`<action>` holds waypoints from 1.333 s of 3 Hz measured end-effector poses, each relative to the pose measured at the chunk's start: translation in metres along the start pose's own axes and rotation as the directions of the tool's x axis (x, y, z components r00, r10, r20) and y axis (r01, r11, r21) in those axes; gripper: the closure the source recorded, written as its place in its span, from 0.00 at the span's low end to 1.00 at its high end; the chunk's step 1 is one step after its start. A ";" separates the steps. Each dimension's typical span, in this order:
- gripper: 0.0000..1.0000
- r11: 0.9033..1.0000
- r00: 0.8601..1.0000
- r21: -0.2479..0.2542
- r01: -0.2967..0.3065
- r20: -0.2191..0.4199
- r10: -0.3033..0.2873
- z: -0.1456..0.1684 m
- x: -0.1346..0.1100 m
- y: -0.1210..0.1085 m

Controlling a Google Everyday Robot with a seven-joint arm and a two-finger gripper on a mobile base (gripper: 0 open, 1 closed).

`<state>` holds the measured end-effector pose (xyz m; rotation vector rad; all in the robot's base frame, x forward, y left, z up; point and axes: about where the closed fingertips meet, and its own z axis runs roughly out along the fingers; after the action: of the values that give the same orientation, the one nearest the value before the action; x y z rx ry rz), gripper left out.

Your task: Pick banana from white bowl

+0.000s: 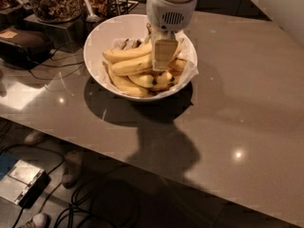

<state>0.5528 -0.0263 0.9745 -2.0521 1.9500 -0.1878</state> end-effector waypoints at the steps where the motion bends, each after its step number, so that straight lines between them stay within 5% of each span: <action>1: 0.46 1.000 1.000 -0.010 0.016 -0.009 -0.016 0.008 -0.001 -0.004; 4: 0.44 0.997 0.998 -0.050 0.058 -0.029 -0.060 0.033 -0.008 -0.005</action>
Offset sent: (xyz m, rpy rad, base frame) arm 0.0080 0.0074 -0.0186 -0.0549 0.0452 0.0514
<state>0.5668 -0.0136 0.9455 -2.1516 1.9316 -0.1874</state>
